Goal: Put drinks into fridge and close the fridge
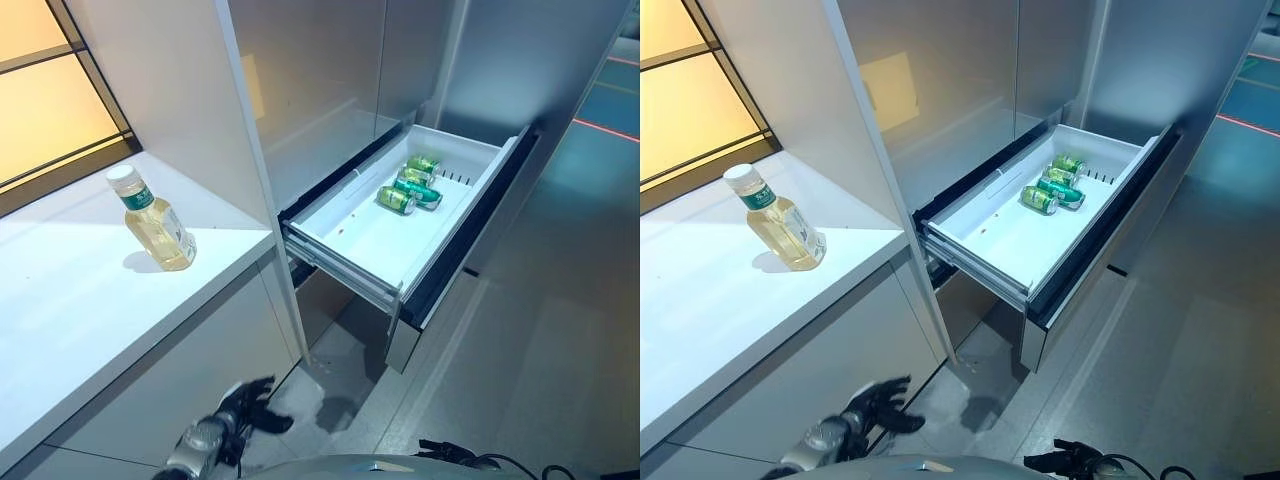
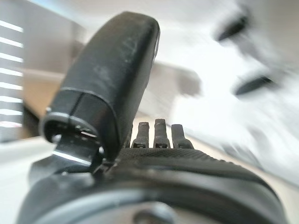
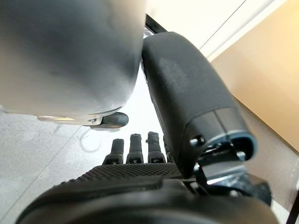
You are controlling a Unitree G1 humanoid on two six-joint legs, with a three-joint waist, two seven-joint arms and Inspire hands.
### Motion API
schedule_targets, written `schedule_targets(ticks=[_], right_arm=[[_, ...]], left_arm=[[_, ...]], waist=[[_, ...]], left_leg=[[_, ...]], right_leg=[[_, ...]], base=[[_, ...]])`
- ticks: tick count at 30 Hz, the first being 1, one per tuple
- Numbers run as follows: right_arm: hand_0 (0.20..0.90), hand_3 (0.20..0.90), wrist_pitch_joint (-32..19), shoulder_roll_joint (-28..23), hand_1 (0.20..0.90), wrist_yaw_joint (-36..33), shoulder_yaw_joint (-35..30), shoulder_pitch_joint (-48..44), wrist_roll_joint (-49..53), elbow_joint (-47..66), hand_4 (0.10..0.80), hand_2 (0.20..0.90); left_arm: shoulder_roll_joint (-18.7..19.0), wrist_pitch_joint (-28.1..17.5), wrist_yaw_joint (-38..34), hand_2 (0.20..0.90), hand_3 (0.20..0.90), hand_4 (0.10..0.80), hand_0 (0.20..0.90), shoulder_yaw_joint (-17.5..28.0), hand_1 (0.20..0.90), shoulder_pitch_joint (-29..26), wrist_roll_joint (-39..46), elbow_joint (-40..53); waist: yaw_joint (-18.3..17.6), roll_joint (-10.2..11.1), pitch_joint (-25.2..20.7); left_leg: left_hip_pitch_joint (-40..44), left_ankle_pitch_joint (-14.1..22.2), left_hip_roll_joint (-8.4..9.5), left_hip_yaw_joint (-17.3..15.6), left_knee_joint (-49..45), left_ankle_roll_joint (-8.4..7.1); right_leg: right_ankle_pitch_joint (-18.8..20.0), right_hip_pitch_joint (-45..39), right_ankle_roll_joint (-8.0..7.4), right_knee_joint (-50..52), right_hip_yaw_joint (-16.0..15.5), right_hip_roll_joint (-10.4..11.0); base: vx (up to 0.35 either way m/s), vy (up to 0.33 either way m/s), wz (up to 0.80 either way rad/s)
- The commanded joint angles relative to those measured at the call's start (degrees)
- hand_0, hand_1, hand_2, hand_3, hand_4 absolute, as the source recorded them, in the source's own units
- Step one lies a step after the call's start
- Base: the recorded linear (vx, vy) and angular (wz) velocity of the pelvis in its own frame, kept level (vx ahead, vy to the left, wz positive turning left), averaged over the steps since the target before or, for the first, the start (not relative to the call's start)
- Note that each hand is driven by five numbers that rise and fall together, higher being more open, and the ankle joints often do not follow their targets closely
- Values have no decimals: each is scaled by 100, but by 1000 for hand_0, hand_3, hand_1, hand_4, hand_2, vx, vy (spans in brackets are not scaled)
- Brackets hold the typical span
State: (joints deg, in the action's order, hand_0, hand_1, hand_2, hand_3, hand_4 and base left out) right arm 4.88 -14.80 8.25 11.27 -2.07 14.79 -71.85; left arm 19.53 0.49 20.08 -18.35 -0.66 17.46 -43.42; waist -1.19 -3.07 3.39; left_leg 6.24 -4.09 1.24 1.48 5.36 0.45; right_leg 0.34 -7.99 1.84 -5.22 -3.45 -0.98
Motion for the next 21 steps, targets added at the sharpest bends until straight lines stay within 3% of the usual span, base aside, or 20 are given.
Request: schedule_targets(ticks=[1, 7, 12, 16, 17, 18, 19, 21], right_arm=[[900, 900, -66, -34, 900, 122, 76, -159, -99, -46, 800, 900], [900, 900, -181, -9, 900, 47, 23, 94, -96, 33, 800, 900], [900, 900, -281, 106, 900, -11, 36, 254, -64, 12, 800, 900], [900, 900, -389, 261, 900, -102, 140, 389, -12, -41, 800, 900], [900, 900, -420, 311, 900, -143, 187, 406, 20, -70, 800, 900], [900, 900, -422, 332, 900, -157, 196, 412, 28, -74, 800, 900], [900, 900, -435, 369, 900, -184, 219, 421, 53, -94, 800, 900], [900, 900, -473, 411, 900, -196, 242, 415, 105, -166, 800, 900]], left_arm=[[312, 808, 1272, 900, 900, 800, 900, 48, 900, -751, 1353, 1036], [577, 1743, 1770, 900, 900, 800, 900, 906, 900, -961, 3210, 3141], [445, 1658, 1618, 900, 900, 800, 900, 1455, 900, -1136, 4564, 4499], [299, 803, 1136, 900, 900, 800, 900, 1906, 900, -1436, 5214, 5257], [321, 301, 641, 900, 900, 800, 900, 2018, 900, -1525, 5126, 5450], [331, 148, 472, 900, 900, 800, 900, 2075, 900, -1551, 5020, 5509], [384, -491, 80, 900, 900, 800, 900, 2199, 900, -1613, 4550, 5590], [487, -1128, -377, 900, 900, 800, 900, 2382, 900, -1692, 3851, 5739]], waist=[[120, 55, -84], [178, 52, -97], [214, 110, -134], [253, 183, -177], [275, 203, -191], [283, 212, -196], [314, 230, -213], [370, 257, -241]], left_leg=[[86, 425, 143, -76, -38, 144], [118, 481, 171, -13, -36, 172], [167, 530, 168, 54, -36, 171], [193, 549, 164, 136, -36, 156], [200, 551, 164, 176, -36, 146], [205, 555, 166, 194, -36, 145], [211, 563, 174, 235, -36, 145], [203, 557, 185, 302, -36, 143]], right_leg=[[165, 227, -384, 148, 176, 152], [161, 152, -391, 88, 125, 196], [133, 67, -379, 64, 105, 210], [97, 6, -362, 56, 50, 222], [83, -14, -354, 56, 30, 225], [74, -26, -351, 55, 22, 226], [57, -47, -343, 47, -1, 228], [30, -62, -329, 49, -48, 231]], base=[[-1, 35, 2], [1, 5, 1], [42, -12, 2], [42, -25, 10], [38, -19, 13], [47, -21, 12], [36, -16, 6], [33, -19, 6]])
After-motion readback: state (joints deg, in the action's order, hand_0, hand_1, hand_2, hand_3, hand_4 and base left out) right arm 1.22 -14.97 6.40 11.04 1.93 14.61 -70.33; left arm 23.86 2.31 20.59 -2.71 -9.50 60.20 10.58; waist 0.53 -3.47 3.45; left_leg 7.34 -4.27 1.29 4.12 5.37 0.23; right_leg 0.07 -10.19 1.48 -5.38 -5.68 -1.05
